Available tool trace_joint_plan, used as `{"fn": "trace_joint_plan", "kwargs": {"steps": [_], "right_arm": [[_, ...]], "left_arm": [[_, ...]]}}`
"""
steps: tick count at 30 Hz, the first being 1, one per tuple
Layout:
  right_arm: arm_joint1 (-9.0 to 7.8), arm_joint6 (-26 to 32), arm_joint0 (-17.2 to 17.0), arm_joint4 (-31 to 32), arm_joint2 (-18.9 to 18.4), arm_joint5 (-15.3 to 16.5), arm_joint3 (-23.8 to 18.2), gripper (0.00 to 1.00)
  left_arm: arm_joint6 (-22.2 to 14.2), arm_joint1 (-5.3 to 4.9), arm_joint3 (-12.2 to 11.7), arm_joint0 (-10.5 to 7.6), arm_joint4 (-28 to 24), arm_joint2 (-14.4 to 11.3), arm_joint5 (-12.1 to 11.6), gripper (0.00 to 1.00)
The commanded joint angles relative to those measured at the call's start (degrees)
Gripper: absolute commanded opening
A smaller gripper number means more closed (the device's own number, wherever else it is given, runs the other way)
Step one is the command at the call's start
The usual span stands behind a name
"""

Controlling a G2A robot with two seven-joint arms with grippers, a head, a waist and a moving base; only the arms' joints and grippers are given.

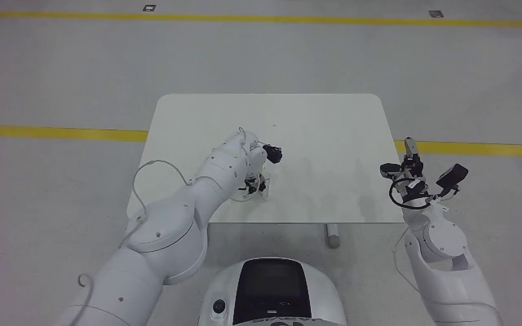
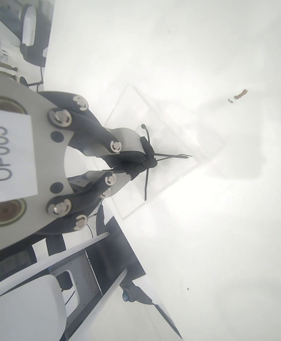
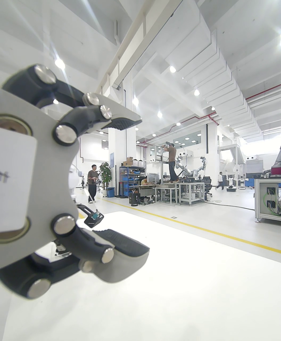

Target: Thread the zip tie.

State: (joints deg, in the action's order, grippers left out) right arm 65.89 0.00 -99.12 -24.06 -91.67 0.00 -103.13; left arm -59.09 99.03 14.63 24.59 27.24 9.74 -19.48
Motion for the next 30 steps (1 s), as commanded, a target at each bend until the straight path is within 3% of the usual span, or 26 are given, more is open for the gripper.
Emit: {"fn": "trace_joint_plan", "kwargs": {"steps": [1,12,30], "right_arm": [[0.0,0.0,0.0,0.0,0.0,0.0,0.0,1.0],[0.0,0.0,0.0,0.0,0.0,0.0,0.0,1.0],[0.0,0.0,0.0,0.0,0.0,0.0,0.0,1.0]], "left_arm": [[-0.08,-0.09,0.14,-0.19,-0.01,0.0,0.0,0.0],[-0.92,-0.95,2.29,-1.24,-1.13,0.0,0.0,0.0],[-3.12,-4.01,6.56,-2.63,-3.42,0.0,0.0,0.0]]}}
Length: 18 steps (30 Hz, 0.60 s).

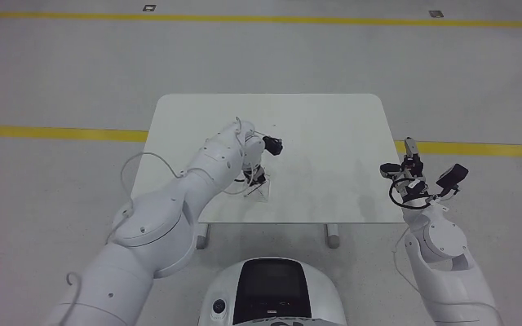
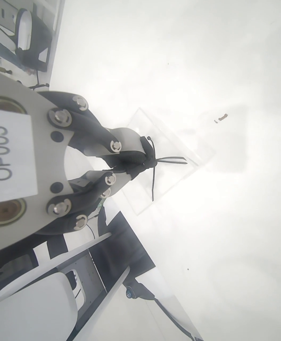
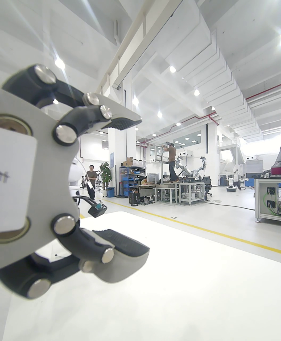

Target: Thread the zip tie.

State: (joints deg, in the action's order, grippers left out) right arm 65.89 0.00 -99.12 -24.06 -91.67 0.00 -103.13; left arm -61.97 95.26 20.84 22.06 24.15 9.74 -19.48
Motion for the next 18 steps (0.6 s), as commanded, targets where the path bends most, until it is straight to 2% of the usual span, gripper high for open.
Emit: {"fn": "trace_joint_plan", "kwargs": {"steps": [1,11,18], "right_arm": [[0.0,0.0,0.0,0.0,0.0,0.0,0.0,1.0],[0.0,0.0,0.0,0.0,0.0,0.0,0.0,1.0],[0.0,0.0,0.0,0.0,0.0,0.0,0.0,1.0]], "left_arm": [[-0.45,-0.44,0.63,-0.18,-0.64,0.0,0.0,0.0],[-5.08,-2.92,4.54,-0.45,-3.07,0.0,0.0,0.0],[-7.73,-4.23,6.47,-0.15,-4.0,0.0,0.0,0.0]]}}
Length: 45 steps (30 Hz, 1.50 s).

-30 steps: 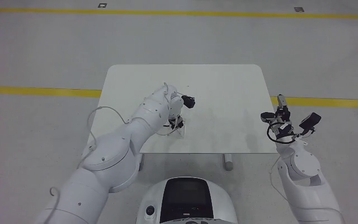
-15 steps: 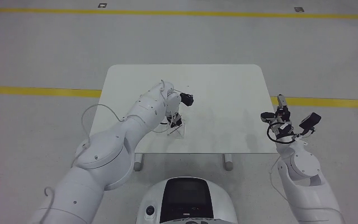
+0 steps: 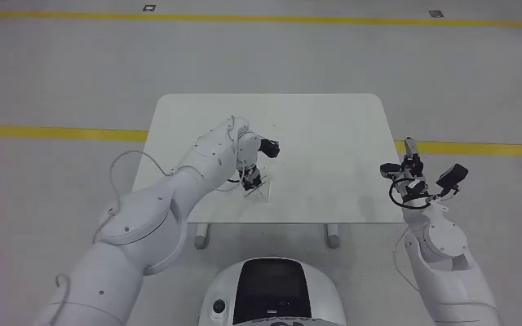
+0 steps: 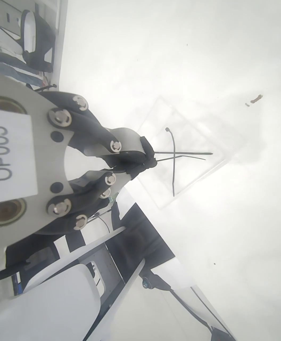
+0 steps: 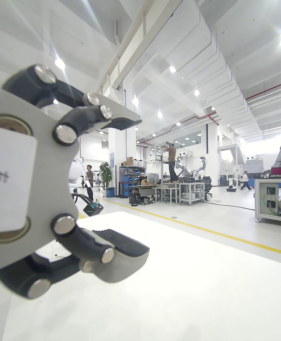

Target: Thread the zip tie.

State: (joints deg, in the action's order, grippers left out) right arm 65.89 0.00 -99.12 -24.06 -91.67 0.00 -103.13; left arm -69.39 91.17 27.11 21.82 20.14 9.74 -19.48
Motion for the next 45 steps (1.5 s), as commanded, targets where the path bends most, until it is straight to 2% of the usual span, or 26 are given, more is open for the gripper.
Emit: {"fn": "trace_joint_plan", "kwargs": {"steps": [1,6,9,12,16,17,18,26,28,30,32,36,40,41,44,45], "right_arm": [[0.0,0.0,0.0,0.0,0.0,0.0,0.0,1.0],[0.0,0.0,0.0,0.0,0.0,0.0,0.0,1.0],[0.0,0.0,0.0,0.0,0.0,0.0,0.0,1.0],[0.0,0.0,0.0,0.0,0.0,0.0,0.0,1.0],[0.0,0.0,0.0,0.0,0.0,0.0,0.0,1.0],[0.0,0.0,0.0,0.0,0.0,0.0,0.0,1.0],[0.0,0.0,0.0,0.0,0.0,0.0,0.0,1.0],[0.0,0.0,0.0,0.0,0.0,0.0,0.0,1.0],[0.0,0.0,0.0,0.0,0.0,0.0,0.0,1.0],[0.0,0.0,0.0,0.0,0.0,0.0,0.0,1.0],[0.0,0.0,0.0,0.0,0.0,0.0,0.0,1.0],[0.0,0.0,0.0,0.0,0.0,0.0,0.0,1.0],[0.0,0.0,0.0,0.0,0.0,0.0,0.0,1.0],[0.0,0.0,0.0,0.0,0.0,0.0,0.0,1.0],[0.0,0.0,0.0,0.0,0.0,0.0,0.0,1.0],[0.0,0.0,0.0,0.0,0.0,0.0,0.0,1.0]], "left_arm": [[-0.4,-0.25,0.38,0.09,-0.03,0.0,0.0,0.0],[0.38,-0.92,0.99,-0.43,-2.07,0.0,0.0,0.0],[0.82,-1.68,2.11,-1.04,-4.17,0.08,0.0,0.0],[1.18,-2.96,3.83,-1.62,-6.99,0.41,0.0,0.0],[1.54,-5.39,7.08,-1.84,-11.5,1.5,0.0,0.0],[1.55,-6.31,8.17,-1.86,-12.39,1.78,0.0,0.0],[1.72,-6.75,8.8,-1.9,-12.14,1.69,0.0,0.0],[1.72,-6.75,8.8,-1.9,-12.14,1.69,0.0,0.0],[3.84,-6.84,8.32,-1.28,-11.56,1.69,1.27,0.0],[5.08,-7.26,7.19,-0.94,-15.41,3.54,0.0,0.0],[5.11,-7.84,7.13,-1.1,-17.11,4.61,0.0,0.0],[5.72,-10.23,8.78,-0.87,-21.69,8.11,0.0,0.0],[5.22,-13.69,13.34,0.79,-25.08,12.35,0.0,0.0],[4.44,-14.87,15.02,1.74,-26.77,14.1,0.0,0.0],[3.57,-17.43,18.62,3.88,-27.96,17.84,0.0,0.0],[3.57,-17.43,18.62,3.88,-27.96,17.84,0.0,0.0]]}}
